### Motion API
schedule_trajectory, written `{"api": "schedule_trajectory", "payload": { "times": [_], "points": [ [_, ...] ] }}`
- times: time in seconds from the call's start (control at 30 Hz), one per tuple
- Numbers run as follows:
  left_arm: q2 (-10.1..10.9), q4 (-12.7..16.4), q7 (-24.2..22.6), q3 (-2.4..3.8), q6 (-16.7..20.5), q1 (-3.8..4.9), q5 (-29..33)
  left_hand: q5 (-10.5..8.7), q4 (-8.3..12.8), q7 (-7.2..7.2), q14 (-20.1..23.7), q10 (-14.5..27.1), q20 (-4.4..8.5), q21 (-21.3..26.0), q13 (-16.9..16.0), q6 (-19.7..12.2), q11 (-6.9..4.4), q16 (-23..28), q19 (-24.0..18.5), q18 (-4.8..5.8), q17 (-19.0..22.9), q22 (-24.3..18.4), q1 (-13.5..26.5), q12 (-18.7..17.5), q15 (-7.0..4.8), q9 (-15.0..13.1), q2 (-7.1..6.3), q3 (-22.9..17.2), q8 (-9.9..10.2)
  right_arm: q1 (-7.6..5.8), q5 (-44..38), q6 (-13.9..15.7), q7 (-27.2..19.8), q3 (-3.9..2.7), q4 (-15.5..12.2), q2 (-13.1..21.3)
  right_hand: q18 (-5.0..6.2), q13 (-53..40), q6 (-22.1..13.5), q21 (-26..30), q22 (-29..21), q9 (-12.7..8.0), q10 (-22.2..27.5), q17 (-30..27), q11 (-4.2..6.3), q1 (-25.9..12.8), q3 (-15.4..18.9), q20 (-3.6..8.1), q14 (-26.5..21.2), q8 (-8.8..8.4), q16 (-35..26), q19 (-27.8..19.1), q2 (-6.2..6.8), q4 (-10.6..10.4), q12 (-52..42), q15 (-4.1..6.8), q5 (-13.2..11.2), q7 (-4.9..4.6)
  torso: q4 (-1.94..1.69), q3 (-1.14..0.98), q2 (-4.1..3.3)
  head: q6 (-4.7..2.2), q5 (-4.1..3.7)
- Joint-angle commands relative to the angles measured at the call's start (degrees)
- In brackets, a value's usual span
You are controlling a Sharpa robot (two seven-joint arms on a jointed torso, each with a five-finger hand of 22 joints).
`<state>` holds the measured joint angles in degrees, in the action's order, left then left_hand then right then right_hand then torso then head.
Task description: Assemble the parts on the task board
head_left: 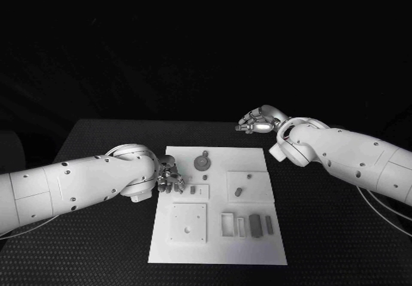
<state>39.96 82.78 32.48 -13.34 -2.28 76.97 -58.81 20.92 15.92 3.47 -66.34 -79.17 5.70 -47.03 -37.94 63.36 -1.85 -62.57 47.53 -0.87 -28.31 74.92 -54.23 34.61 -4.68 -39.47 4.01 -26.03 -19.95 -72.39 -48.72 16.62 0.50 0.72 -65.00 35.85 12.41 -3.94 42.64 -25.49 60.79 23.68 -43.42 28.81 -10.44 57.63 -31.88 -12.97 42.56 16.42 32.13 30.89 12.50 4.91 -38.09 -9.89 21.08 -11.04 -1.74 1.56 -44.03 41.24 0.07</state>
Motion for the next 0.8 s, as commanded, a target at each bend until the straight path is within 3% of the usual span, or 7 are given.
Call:
{"api": "schedule_trajectory", "payload": {
  "times": [0.03,0.5,0.8],
  "points": [
    [-0.1,-0.08,-0.03,-0.09,-1.92,-0.19,-0.26,0.18,0.18,-1.22,-0.24,-1.79,4.68,-0.38,-0.08,1.58,-1.83,-0.33,0.42,-0.02,-0.07,1.28,-0.47,0.15,-0.37,-2.68,0.09,-0.31,-0.16,0.02,-0.03,-0.63,-0.34,-0.01,-0.11,-0.02,-0.44,0.06,-0.35,0.19,0.1,-0.05,-0.4,-0.11,0.12,0.47,0.1,-0.01,-0.31,0.29,-0.29,-0.39,0.23,-0.09,0.35,-0.02,0.37,-1.92,-0.07,0.04,0.06,-0.04,0.08],
    [0.06,-0.03,0.03,-0.09,-2.68,-0.2,-0.27,0.19,0.21,-1.23,-0.24,-1.77,4.72,-0.43,-0.15,1.57,-1.83,-0.33,0.43,-0.02,-0.1,1.27,-0.5,0.15,-0.4,-2.74,0.1,-0.32,-0.1,0.02,-0.03,-0.64,-0.32,-0.01,-0.02,-0.04,-0.44,0.06,-0.36,0.26,0.14,-0.08,-0.44,-0.22,0.12,0.48,0.12,-0.01,-0.31,0.31,-0.26,-0.38,0.22,-0.09,0.43,-0.03,0.4,-1.93,0.0,0.1,-0.02,-0.05,0.15],
    [0.0,-0.52,0.06,-0.09,-2.41,-0.2,-0.47,0.19,0.22,-1.22,-0.22,-1.75,4.73,-0.45,-0.18,1.57,-1.83,-0.32,0.42,-0.02,-0.11,1.26,-0.52,0.13,-0.41,-2.77,0.1,-0.33,-0.06,0.03,-0.03,-0.66,-0.33,-0.01,-0.03,-0.04,-0.44,0.06,-0.37,0.29,0.16,-0.09,-0.46,-0.28,0.12,0.48,0.13,-0.01,-0.31,0.32,-0.25,-0.37,0.22,-0.09,0.47,-0.03,0.4,-1.93,-0.03,0.02,0.0,0.1,0.17]
  ]
}}
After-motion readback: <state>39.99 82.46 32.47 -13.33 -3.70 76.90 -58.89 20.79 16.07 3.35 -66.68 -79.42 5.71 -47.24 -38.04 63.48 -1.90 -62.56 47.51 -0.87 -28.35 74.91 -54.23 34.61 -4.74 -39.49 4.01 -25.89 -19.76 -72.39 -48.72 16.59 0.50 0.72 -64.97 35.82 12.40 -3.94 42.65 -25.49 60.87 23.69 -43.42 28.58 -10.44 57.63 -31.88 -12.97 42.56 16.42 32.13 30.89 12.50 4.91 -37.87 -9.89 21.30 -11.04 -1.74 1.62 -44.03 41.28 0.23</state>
